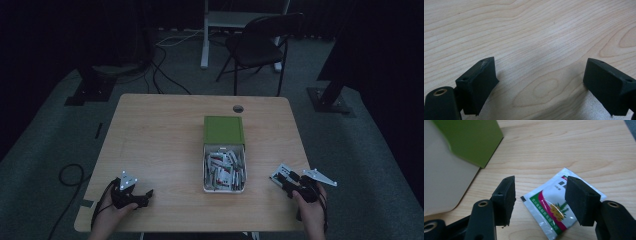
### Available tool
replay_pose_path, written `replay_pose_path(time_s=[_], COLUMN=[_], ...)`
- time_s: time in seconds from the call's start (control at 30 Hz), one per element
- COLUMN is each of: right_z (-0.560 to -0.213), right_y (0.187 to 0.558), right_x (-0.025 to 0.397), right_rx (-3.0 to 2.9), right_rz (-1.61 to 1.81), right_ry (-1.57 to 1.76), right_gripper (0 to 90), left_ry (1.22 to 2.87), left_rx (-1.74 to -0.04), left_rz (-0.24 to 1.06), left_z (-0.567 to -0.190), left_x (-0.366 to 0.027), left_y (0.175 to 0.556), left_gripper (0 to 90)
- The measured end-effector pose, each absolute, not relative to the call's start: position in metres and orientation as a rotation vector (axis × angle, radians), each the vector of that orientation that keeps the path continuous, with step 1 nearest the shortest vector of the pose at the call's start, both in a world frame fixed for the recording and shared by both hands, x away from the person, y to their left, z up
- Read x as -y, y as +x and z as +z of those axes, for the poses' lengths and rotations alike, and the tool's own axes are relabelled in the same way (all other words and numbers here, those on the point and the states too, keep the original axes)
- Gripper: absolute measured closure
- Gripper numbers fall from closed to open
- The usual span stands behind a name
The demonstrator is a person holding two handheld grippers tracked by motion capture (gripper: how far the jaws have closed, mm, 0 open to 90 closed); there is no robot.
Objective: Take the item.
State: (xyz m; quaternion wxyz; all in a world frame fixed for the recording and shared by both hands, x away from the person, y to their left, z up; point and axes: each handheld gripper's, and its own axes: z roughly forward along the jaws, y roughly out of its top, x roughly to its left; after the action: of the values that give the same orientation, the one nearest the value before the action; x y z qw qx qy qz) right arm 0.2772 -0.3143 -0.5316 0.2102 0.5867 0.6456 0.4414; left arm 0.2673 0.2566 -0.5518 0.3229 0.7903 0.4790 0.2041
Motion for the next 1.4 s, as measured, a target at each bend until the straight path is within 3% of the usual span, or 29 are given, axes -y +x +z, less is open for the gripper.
replay_pose_path(time_s=[0.9,1.07,1.4], right_z=[-0.538,-0.542,-0.549], right_y=[0.279,0.275,0.274], right_x=[0.274,0.268,0.257], right_rx=[-2.162,-2.254,-2.365], right_rz=[1.306,1.293,1.294], right_ry=[1.218,1.103,1.009], right_gripper=[27.3,21.3,21.0], left_ry=[2.074,2.074,2.074], left_rx=[-1.258,-1.257,-1.257], left_rz=[0.535,0.535,0.536], left_z=[-0.552,-0.552,-0.552], left_x=[-0.257,-0.257,-0.257], left_y=[0.267,0.267,0.267], left_gripper=[12.1,12.1,12.1])
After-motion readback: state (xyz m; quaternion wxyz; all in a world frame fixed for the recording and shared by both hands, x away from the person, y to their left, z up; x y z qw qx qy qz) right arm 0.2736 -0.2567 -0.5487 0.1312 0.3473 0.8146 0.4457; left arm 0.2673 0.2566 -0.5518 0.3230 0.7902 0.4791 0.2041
